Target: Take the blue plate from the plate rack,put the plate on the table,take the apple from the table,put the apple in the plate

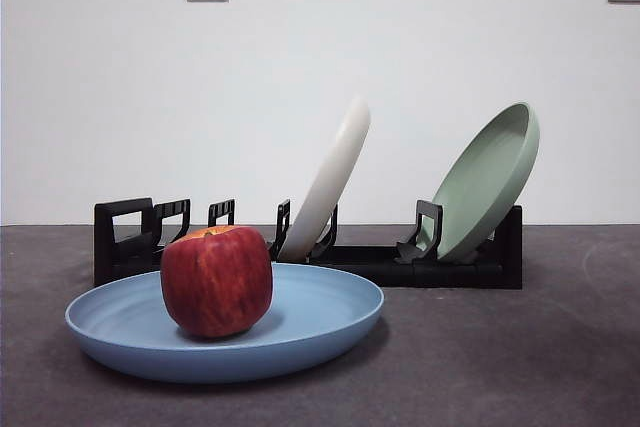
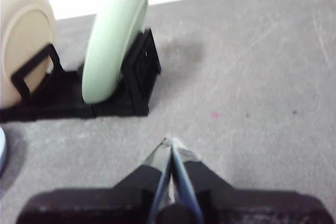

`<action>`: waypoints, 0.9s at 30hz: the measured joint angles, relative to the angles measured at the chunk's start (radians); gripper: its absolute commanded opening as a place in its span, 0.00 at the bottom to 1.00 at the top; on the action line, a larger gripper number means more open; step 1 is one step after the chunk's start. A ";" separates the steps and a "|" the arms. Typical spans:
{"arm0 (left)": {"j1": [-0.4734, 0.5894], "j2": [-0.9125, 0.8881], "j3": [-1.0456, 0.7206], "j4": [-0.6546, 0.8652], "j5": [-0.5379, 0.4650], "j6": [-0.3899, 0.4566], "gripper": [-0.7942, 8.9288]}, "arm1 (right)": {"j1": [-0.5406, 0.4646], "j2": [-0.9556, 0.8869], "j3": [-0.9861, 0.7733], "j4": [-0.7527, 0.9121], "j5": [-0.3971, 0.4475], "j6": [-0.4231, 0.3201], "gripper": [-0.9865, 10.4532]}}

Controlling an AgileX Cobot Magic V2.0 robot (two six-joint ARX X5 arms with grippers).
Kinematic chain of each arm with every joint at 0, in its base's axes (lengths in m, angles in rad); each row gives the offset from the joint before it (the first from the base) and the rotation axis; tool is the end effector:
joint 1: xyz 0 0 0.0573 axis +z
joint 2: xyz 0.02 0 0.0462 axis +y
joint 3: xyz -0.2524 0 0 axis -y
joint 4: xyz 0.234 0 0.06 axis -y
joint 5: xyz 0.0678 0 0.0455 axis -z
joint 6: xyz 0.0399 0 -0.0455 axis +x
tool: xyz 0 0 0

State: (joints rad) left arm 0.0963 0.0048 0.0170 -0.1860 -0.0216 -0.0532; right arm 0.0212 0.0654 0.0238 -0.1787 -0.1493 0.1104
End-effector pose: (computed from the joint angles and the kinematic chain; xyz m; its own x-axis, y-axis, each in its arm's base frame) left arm 0.1063 0.0111 0.1489 0.9781 0.1162 -0.1729 -0.1263 0.9908 -0.0486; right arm 0.1089 0.0082 0.1468 0.9616 0.1692 -0.2161 -0.1410 0.9801 0.1398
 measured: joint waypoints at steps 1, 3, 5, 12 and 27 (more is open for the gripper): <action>0.000 0.000 0.000 0.000 0.000 0.000 0.08 | 0.000 -0.006 0.000 0.000 0.000 0.002 0.09; 0.000 0.000 0.000 0.000 0.000 0.000 0.08 | 0.000 -0.023 0.000 0.000 0.000 0.003 0.09; 0.000 0.000 0.000 0.000 0.000 0.000 0.08 | 0.000 -0.027 0.000 0.000 0.000 0.003 0.09; 0.000 0.000 0.000 0.000 0.000 0.000 0.08 | 0.000 -0.026 0.000 0.000 0.000 0.003 0.09; 0.000 0.000 0.000 0.000 0.000 0.000 0.08 | 0.000 -0.026 0.000 0.000 0.000 0.003 0.09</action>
State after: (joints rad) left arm 0.0963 0.0048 0.0170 -0.1860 -0.0216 -0.0532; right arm 0.0212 0.0399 0.0235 -0.1783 -0.1493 0.1135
